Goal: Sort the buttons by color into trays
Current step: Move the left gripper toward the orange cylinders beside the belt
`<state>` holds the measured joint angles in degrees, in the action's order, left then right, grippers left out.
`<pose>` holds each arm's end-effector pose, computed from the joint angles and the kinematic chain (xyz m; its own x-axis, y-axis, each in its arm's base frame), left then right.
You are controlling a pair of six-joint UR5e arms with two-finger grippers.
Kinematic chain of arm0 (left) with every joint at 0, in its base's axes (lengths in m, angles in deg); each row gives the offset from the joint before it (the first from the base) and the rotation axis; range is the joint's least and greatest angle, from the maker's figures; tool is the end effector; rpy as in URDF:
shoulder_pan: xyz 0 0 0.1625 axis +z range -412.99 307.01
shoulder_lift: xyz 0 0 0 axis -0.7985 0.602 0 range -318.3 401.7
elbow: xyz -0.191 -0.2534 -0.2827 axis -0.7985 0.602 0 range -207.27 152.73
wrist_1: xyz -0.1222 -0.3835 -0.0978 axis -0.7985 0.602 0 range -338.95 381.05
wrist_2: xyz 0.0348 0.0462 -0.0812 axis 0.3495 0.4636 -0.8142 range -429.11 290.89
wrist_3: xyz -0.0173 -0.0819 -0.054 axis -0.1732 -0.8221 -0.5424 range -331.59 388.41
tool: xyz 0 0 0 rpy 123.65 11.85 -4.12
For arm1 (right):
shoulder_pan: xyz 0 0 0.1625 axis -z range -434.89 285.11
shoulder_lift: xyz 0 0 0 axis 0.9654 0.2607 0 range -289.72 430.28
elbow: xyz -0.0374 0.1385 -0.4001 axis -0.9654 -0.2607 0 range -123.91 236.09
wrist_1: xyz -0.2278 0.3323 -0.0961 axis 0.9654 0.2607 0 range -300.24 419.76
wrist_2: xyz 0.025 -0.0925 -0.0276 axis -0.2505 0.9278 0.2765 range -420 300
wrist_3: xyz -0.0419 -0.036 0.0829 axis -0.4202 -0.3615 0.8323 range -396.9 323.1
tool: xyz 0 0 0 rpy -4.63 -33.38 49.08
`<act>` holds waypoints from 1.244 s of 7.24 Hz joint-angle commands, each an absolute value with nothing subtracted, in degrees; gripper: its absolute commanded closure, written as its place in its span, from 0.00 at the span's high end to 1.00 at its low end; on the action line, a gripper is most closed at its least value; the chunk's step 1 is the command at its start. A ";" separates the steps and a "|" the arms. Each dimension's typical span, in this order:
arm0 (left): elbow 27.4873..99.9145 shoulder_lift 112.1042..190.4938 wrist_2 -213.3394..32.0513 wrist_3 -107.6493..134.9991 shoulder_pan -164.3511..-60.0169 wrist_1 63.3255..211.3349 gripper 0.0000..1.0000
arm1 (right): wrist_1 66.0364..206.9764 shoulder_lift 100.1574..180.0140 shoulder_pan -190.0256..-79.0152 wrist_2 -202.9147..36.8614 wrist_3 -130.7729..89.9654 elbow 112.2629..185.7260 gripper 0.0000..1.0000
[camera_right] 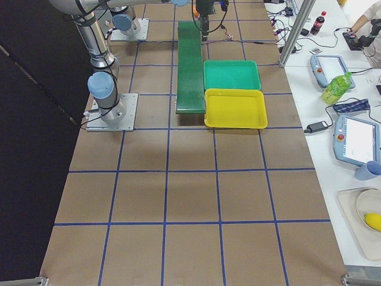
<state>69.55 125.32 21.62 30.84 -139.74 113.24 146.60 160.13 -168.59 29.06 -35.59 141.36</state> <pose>-0.1069 -0.4467 0.4778 -0.9998 -0.0137 -0.0109 -0.0142 0.9988 0.0463 0.1666 -0.4844 0.5218 -0.9990 -0.0420 -0.0169 -0.0416 0.9988 -0.0244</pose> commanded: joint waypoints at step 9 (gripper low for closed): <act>69.67 126.51 21.51 31.92 -131.08 111.41 1.00 | 146.51 160.19 -168.58 29.29 -35.59 141.34 1.00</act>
